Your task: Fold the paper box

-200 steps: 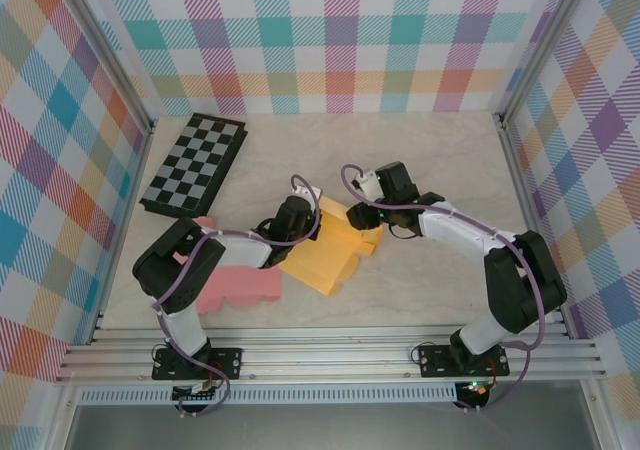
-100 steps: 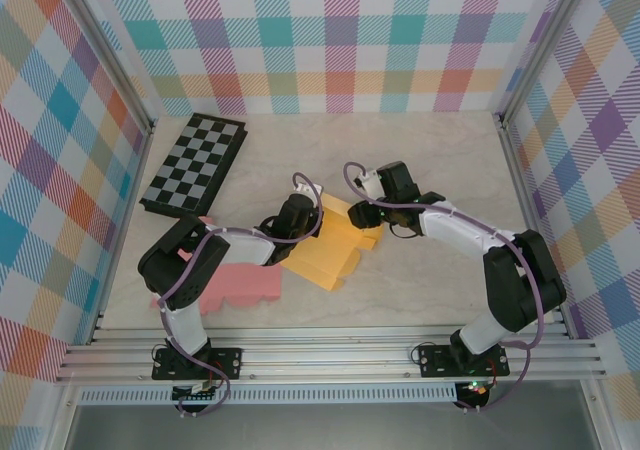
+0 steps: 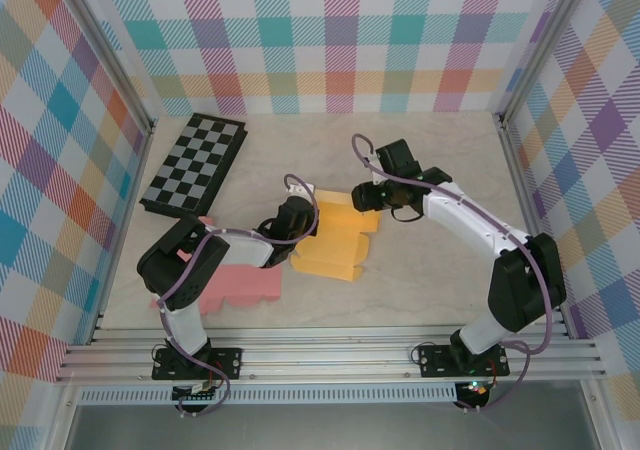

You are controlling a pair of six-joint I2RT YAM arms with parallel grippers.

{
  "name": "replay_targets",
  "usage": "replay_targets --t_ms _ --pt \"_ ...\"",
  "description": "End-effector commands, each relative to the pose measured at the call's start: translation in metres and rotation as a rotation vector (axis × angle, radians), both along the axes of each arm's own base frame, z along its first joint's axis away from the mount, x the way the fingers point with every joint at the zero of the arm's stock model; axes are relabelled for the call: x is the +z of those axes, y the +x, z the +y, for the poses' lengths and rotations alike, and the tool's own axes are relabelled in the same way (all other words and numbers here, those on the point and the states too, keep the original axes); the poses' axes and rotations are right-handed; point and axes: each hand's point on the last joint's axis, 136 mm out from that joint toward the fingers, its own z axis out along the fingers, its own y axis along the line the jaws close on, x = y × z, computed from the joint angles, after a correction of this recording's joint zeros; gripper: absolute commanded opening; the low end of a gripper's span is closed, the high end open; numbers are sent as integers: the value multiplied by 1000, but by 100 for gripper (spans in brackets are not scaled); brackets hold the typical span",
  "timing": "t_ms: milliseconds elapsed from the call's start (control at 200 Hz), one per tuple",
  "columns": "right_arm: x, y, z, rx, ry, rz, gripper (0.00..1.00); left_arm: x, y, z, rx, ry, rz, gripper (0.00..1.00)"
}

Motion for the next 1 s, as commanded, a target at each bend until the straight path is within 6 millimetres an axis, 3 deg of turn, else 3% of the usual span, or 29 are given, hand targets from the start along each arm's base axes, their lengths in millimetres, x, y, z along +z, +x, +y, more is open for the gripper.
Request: replay_targets --t_ms 0,460,725,995 --pt "6 -14 3 -85 85 95 57 -21 -14 18 57 49 70 0" --pt "-19 15 14 -186 175 116 57 -15 -20 17 72 75 53 0" --pt "-30 13 27 -198 258 192 56 -14 -21 14 66 77 54 0" --pt "-27 9 40 -198 347 245 54 -15 -19 9 57 70 56 0"
